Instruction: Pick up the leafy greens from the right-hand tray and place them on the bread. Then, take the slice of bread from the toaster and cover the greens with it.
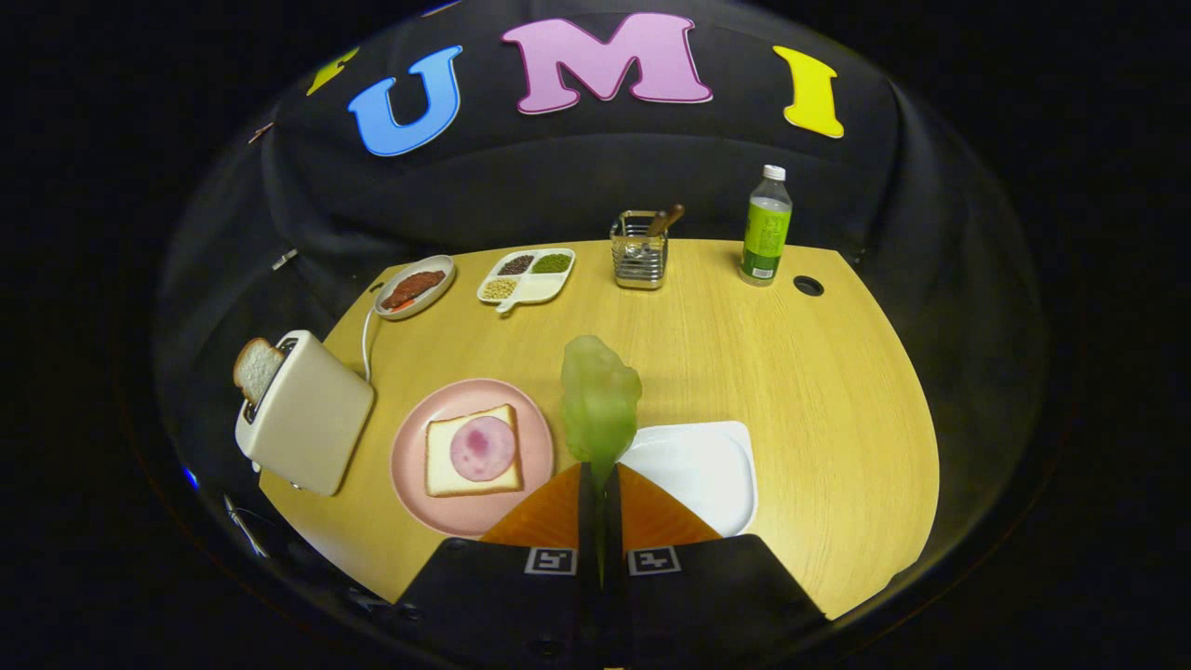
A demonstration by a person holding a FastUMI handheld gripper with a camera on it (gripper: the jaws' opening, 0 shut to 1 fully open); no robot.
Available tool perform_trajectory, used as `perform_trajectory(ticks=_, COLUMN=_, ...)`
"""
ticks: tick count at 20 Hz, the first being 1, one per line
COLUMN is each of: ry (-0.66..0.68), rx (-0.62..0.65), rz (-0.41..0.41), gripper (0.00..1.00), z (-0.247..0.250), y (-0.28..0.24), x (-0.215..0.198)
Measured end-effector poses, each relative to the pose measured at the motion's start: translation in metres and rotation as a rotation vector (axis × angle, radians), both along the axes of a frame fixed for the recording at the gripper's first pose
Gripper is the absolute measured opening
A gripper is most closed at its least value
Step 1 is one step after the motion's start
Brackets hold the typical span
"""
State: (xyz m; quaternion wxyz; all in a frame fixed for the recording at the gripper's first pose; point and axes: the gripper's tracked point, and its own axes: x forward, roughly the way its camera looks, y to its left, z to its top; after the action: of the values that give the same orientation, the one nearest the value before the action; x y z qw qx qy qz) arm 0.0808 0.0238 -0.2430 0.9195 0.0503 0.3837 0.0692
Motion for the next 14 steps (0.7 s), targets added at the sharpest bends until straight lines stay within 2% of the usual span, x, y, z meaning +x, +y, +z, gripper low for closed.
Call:
perform_trajectory(ticks=7, ry=-0.02, rx=-0.004, rz=0.102, gripper=0.05, z=0.016, y=0.06, x=-0.005)
perform_trajectory(ticks=14, ry=0.0, rx=-0.005, rz=0.195, gripper=0.05, z=0.0, y=0.118, x=0.004)
